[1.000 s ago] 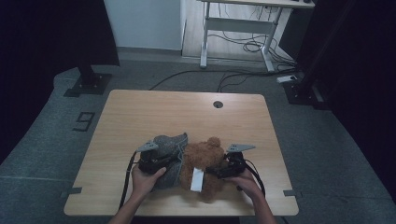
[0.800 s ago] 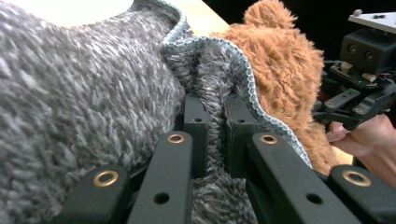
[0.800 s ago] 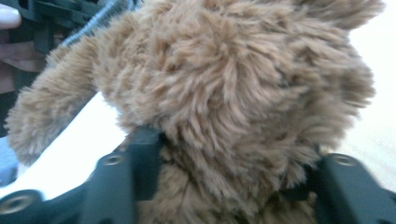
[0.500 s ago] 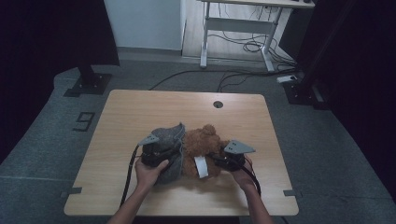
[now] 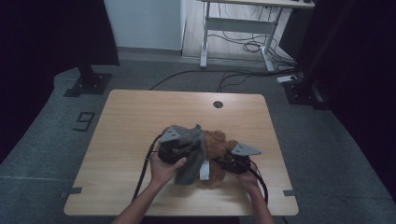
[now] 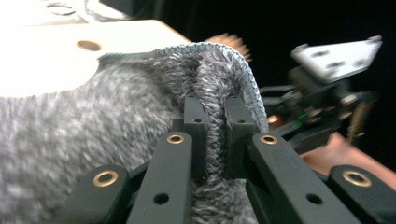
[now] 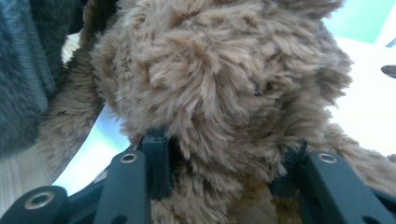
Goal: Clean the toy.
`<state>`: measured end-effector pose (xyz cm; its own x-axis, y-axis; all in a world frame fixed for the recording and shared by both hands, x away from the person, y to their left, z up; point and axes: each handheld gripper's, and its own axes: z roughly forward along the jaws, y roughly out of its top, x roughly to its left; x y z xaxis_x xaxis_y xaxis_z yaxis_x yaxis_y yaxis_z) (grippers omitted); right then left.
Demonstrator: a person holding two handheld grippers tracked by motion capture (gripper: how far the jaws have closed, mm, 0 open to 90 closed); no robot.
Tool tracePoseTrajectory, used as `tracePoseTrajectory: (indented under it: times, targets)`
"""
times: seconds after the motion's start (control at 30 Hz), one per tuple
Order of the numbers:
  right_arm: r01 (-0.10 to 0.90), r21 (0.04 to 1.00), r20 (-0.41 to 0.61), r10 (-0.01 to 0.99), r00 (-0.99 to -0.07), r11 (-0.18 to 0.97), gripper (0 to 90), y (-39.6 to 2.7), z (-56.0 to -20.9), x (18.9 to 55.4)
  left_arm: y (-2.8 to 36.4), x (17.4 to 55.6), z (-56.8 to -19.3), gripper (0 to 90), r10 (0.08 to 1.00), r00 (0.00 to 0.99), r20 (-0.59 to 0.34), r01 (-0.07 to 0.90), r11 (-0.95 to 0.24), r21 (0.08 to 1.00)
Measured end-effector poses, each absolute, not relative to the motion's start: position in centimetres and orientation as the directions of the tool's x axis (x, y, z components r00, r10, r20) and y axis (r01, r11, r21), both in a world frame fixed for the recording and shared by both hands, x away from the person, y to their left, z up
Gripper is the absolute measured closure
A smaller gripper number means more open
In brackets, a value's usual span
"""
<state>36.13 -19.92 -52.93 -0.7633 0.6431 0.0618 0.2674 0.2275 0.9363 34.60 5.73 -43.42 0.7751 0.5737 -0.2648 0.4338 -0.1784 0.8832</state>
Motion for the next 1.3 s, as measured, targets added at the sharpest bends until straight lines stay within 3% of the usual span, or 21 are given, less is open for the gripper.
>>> tracePoseTrajectory:
  times: [0.2,0.37,0.63,0.87,1.03,1.3]
  targets:
    - [0.29,0.94,0.114,0.635,-0.764,0.18,51.2,-20.1,-53.7,35.9,0.1,35.7,-46.1,81.6,0.592,0.773,-0.228,0.453,-0.263,0.852]
    - [0.298,0.932,0.104,0.634,-0.766,0.207,56.4,-20.6,-54.3,35.9,0.7,35.5,-47.3,82.1,0.586,0.769,-0.254,0.457,-0.227,0.86]
    - [0.294,0.932,0.105,0.623,-0.775,0.21,58.7,-21.0,-54.3,35.6,5.7,35.6,-46.6,81.8,0.692,0.699,-0.179,0.434,-0.213,0.875]
    - [0.295,0.933,0.111,0.617,-0.779,0.204,58.7,-21.6,-54.5,35.6,12.1,36.8,-47.0,81.6,0.758,0.604,-0.247,0.483,-0.101,0.87]
    - [0.298,0.933,0.118,0.614,-0.78,0.2,58.7,-21.6,-54.5,35.6,15.5,37.2,-46.9,81.3,0.809,0.535,-0.245,0.492,-0.063,0.868]
    - [0.304,0.933,0.13,0.609,-0.782,0.192,58.7,-21.7,-54.6,35.7,18.0,38.6,-50.0,81.3,0.853,0.442,-0.276,0.603,-0.055,0.796]
